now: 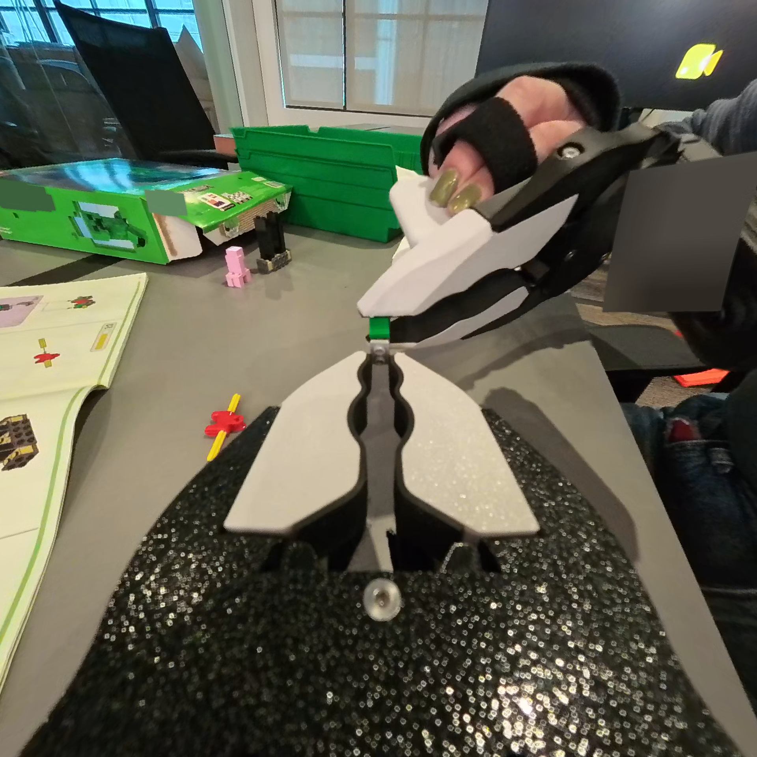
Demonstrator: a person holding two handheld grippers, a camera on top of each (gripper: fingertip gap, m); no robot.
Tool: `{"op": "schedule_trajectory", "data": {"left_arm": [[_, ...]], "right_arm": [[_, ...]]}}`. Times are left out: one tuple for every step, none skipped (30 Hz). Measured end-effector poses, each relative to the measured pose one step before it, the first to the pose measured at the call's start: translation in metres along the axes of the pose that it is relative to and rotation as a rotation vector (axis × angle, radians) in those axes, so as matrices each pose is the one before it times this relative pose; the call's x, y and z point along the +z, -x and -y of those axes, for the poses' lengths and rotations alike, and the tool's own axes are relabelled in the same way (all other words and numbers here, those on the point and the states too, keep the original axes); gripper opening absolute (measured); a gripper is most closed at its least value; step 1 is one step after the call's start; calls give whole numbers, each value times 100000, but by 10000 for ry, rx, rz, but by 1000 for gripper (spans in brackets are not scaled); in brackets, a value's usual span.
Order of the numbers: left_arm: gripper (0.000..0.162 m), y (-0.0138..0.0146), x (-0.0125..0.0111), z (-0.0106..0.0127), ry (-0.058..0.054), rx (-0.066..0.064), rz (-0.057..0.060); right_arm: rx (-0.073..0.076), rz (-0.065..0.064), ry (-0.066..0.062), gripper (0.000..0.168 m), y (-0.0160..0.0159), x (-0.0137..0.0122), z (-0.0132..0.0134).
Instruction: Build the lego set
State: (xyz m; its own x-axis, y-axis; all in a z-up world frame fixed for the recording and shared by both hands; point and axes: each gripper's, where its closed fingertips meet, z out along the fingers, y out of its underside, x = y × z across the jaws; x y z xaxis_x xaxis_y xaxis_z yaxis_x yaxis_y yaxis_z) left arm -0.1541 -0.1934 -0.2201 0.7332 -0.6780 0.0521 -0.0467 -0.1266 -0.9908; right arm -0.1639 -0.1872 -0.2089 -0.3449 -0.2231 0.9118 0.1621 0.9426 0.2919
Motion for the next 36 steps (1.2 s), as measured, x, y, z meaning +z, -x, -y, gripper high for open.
{"op": "schedule_trajectory", "data": {"left_arm": [[8,18,-5,-9,7,5,11],[8,14,1,-46,37,16,24],[8,18,20,-57,48,33,30],[7,10,31,-74,55,29,26],[7,18,47,-78,69,22,27],[8,1,43,-73,57,27,22],[8,-25,25,-46,40,21,4],[8,-16,24,-61,46,0,-11],[7,-1,36,-61,57,-10,2],[8,26,58,-80,67,1,29],[8,28,67,-83,72,15,34],[8,-12,39,-66,53,20,10],[8,-26,4,-26,22,2,-15],[7,-10,-1,-4,4,-22,-17],[7,4,-3,-7,7,-32,-12],[7,-2,8,-22,13,-26,-9],[7,1,5,-14,13,-15,-2],[7,1,6,-12,12,-10,-4],[7,-8,4,-15,14,-13,-10],[7,10,9,-32,21,-14,-1],[7,16,8,-30,28,-16,11],[7,4,27,-54,43,-9,0],[8,-28,33,-75,61,13,-10],[8,-8,49,-67,56,31,19],[8,-11,32,-40,39,31,15],[8,-17,28,-28,21,9,-5],[8,0,8,-18,19,-8,-11],[8,-7,22,-40,31,-7,-10],[8,-15,14,-29,28,4,-7],[8,-13,1,12,-11,4,-7],[8,-15,-24,33,-33,-14,-22],[8,-4,-26,43,-31,-30,-37],[8,-15,-21,40,-36,-39,-41],[9,-5,-13,32,-26,-44,-41],[9,2,-7,11,-6,-53,-35],[9,19,4,-14,9,-58,-25]], "right_arm": [[-170,-73,5,15,-21,9,24],[-135,-36,12,15,34,17,26],[-118,-29,10,15,41,17,6],[-121,-26,-14,15,56,8,26],[-132,5,7,15,96,26,11],[-226,-45,27,15,45,-6,22],[-337,-129,4,15,14,-21,53],[-326,-116,-2,15,70,-8,70],[-321,-116,22,15,77,4,42],[-278,-103,44,15,83,17,-4],[-136,-24,27,15,98,30,2],[-44,6,-8,15,52,-14,32],[-32,-7,-27,15,22,-17,42],[-17,-18,0,16,-8,-3,15],[-45,-11,27,16,11,27,8],[-69,-20,17,16,-4,17,25],[-36,-10,6,16,13,21,16],[-35,-4,-14,16,-1,19,26],[-50,-6,-15,16,-1,22,46],[-38,8,-5,16,13,22,29],[-1,50,-2,16,31,33,5],[57,112,-11,16,59,8,2],[81,167,-34,15,85,-23,57],[163,211,-17,15,99,1,6],[207,219,3,15,93,5,-7],[107,134,-2,15,42,-8,-7],[75,124,37,15,48,19,-19],[97,142,34,15,54,14,5],[84,148,2,15,52,5,5],[90,83,-8,15,-5,-8,-11],[117,37,-29,15,-37,-21,1],[142,55,-40,15,-18,-12,11],[228,65,-48,15,-8,1,-18],[256,69,-55,15,8,27,-31],[269,74,-66,15,30,50,-23],[449,153,-117,15,93,67,-13]]}}
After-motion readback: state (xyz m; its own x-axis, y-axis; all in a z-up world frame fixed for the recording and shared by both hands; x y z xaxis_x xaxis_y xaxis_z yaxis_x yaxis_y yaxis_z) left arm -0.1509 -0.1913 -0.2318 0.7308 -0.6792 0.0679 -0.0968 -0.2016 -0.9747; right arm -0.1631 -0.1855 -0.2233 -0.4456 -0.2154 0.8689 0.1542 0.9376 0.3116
